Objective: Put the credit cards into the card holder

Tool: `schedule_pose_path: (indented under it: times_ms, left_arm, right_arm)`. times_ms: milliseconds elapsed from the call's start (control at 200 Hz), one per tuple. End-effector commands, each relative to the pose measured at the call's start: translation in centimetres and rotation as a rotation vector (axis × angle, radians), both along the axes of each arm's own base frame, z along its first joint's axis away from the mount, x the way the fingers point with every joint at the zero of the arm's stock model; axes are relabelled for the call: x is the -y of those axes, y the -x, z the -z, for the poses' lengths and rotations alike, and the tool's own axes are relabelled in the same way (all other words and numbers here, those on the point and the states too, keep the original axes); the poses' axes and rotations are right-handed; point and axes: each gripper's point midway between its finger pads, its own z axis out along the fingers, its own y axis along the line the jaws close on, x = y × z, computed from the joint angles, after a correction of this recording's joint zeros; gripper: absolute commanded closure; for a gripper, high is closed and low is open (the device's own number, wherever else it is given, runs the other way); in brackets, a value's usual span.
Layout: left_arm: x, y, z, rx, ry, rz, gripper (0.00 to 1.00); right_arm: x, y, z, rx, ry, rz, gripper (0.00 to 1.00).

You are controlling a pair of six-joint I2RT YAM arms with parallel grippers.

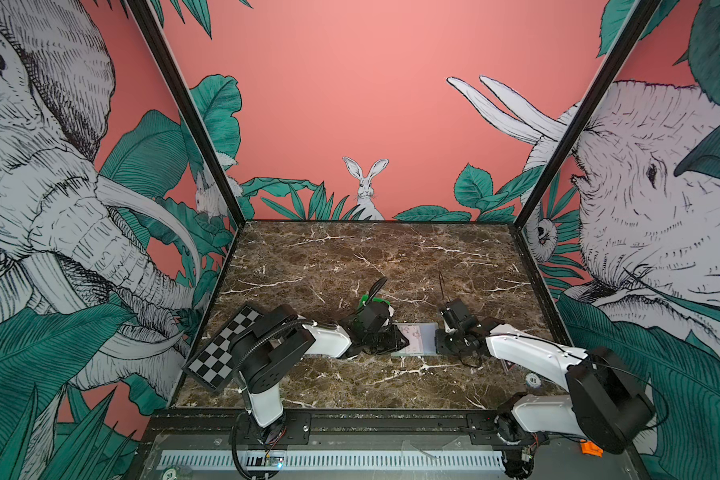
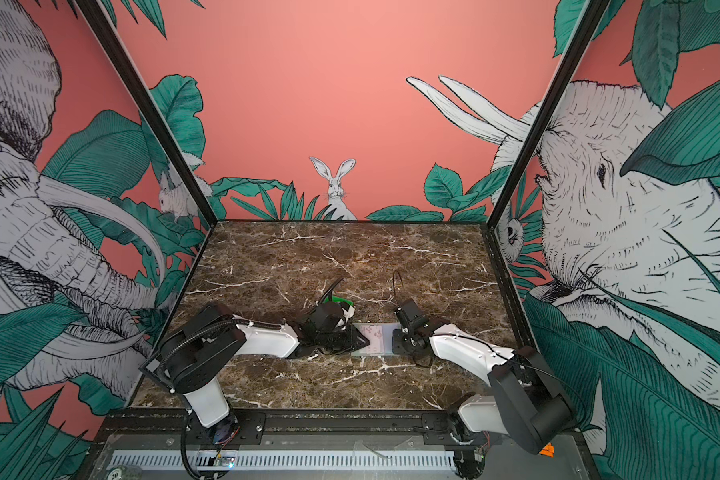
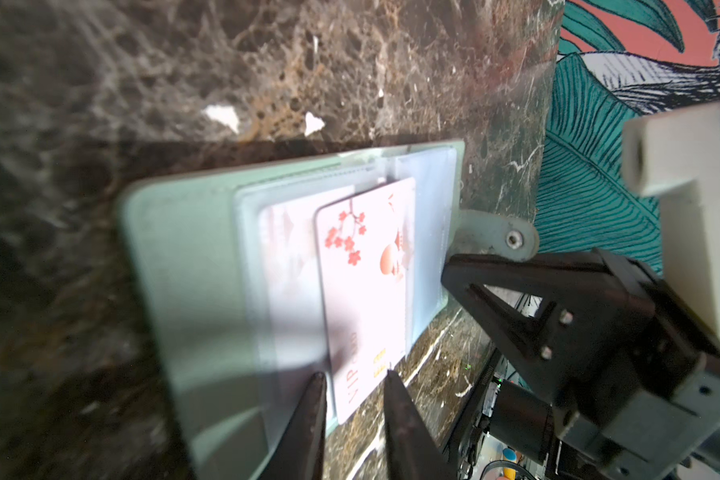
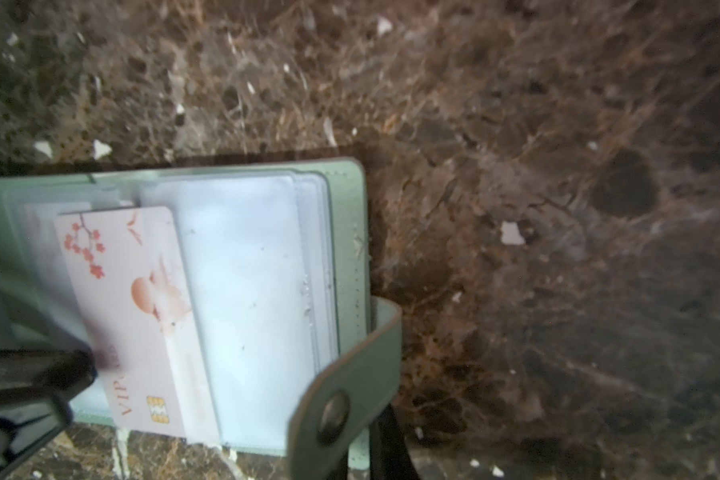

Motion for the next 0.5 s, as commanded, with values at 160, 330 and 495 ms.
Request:
schedule_pose_path:
  times_ms: [160, 330, 495]
  left_arm:
    - [-1.34, 0.6, 2.68, -0.071, -0.083, -0.005, 0.71]
    - [-1.33, 0.58, 2.86, -0.081, -0.1, 0.002, 0.69]
    - [-1.25, 0.52, 2.86, -0.083, -0.108, 0.008, 0.67]
  right_arm:
    - [-0.35, 0.1, 0.49, -0.013, -0.015, -0.011, 0.94]
    - [-0.04, 0.41, 0.67, -0.023, 0.0, -0.019, 0.94]
    - [-0.12, 0.45, 0.6, -0.021, -0.002, -0.028, 0.95]
